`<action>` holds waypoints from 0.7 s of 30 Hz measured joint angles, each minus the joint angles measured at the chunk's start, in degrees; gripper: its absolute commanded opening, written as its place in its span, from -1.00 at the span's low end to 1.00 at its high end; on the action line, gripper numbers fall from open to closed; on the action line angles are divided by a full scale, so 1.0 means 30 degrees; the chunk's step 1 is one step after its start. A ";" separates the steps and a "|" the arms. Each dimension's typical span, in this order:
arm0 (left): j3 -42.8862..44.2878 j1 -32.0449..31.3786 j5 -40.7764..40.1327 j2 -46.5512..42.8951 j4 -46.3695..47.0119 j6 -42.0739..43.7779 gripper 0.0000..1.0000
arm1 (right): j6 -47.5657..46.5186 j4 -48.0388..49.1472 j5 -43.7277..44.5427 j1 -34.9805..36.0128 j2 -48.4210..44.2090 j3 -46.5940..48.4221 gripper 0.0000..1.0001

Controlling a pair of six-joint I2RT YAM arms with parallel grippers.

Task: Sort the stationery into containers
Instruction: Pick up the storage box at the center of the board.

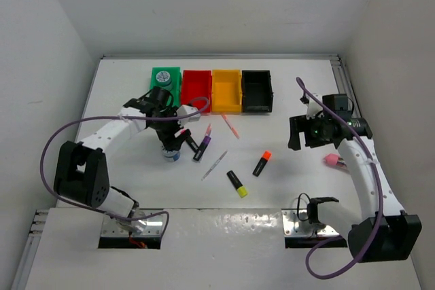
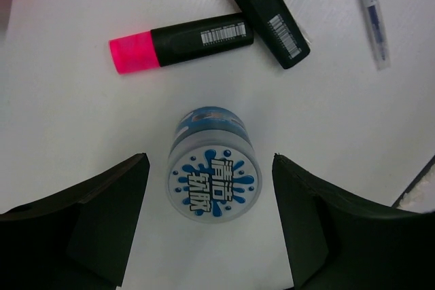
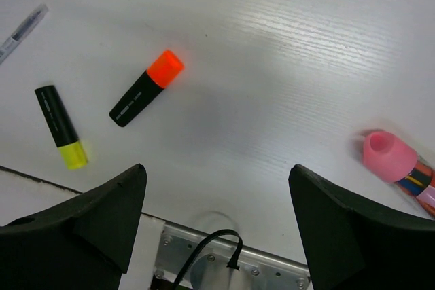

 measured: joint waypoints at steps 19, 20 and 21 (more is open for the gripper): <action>-0.1851 -0.0852 -0.3592 0.0736 0.1144 -0.1035 0.53 | 0.0124 -0.0095 -0.1100 -0.1311 0.0270 -0.0364 0.67; -0.1902 -0.0809 -0.3599 0.0678 0.1122 -0.1035 0.53 | 0.0124 -0.0087 -0.1129 -0.1311 0.0277 -0.0401 0.67; -0.1974 -0.0758 -0.3614 0.0583 0.1122 -0.1035 0.52 | 0.0124 -0.0087 -0.1151 -0.1311 0.0277 -0.0437 0.67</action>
